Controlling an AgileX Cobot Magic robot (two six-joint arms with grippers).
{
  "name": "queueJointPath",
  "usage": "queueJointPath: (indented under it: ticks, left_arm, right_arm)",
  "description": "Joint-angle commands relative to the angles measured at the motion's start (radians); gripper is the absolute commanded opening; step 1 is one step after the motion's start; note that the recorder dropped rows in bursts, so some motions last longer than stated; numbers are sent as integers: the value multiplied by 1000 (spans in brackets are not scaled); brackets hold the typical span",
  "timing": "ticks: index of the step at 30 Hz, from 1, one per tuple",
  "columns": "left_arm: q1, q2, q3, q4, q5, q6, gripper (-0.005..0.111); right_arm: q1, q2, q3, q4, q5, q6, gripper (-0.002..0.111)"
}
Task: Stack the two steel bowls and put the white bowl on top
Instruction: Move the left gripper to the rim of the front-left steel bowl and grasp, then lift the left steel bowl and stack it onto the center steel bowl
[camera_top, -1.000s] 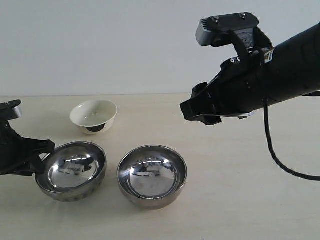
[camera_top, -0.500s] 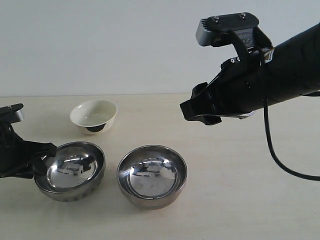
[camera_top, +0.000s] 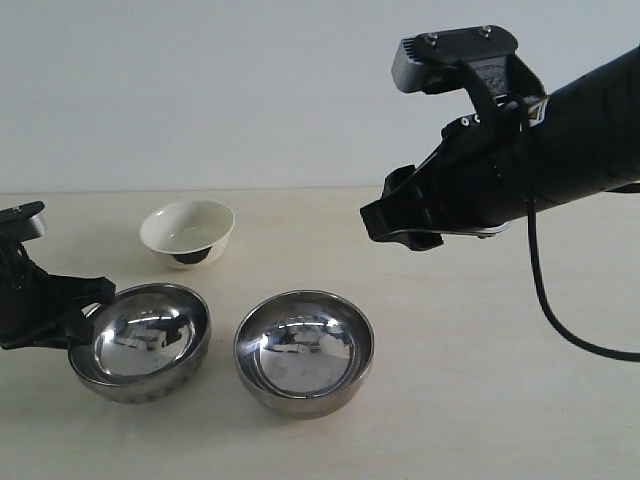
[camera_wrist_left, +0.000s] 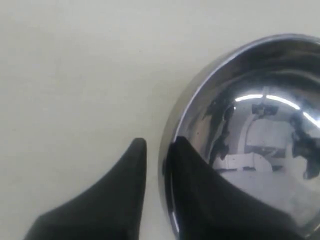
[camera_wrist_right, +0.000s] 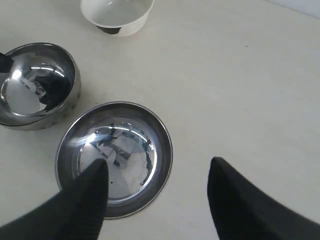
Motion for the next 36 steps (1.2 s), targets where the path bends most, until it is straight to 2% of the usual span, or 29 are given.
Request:
queueJointPath:
  ticks: [1, 5, 19, 23, 27, 30, 31, 32, 33, 34, 35, 36]
  left_arm:
    - [-4, 3, -4, 0, -11, 14, 11]
    - [-4, 3, -4, 0, -9, 43, 4]
    - [-4, -45, -4, 0, 25, 64, 4]
    - [-4, -139, -15, 0, 87, 64, 4]
    - [-9, -204, -80, -28, 219, 60, 4]
    - [-58, -221, -120, -27, 249, 55, 4]
    - [-78, -221, -127, -27, 250, 49, 4]
    - [-105, -217, -142, -27, 252, 39, 4]
    - [-136, -206, -160, -27, 260, 26, 4]
    - [-153, -198, -172, -27, 268, 21, 4]
    - [-181, -180, -194, -27, 278, 19, 4]
    - [-193, -168, -204, -27, 278, 14, 4]
  right_arm:
    - [-5, -12, 4, -4, 3, -3, 52]
    - [-5, -12, 4, -4, 3, -3, 52]
    - [-5, -12, 4, -4, 3, -3, 52]
    - [-5, -12, 4, -4, 5, -3, 52]
    - [-5, -12, 4, -9, 17, 13, 52]
    - [-64, -28, 4, -106, -22, 178, 52]
    - [-88, -35, 4, -126, -10, 205, 51]
    - [-141, -47, 4, -172, 14, 248, 39]
    - [-199, -62, 4, -200, 38, 255, 18]
    - [-227, -72, 4, -199, 48, 255, 6]
    - [-269, -87, 4, -199, 60, 255, 0]
    - [-285, -94, 4, -199, 65, 255, 0]
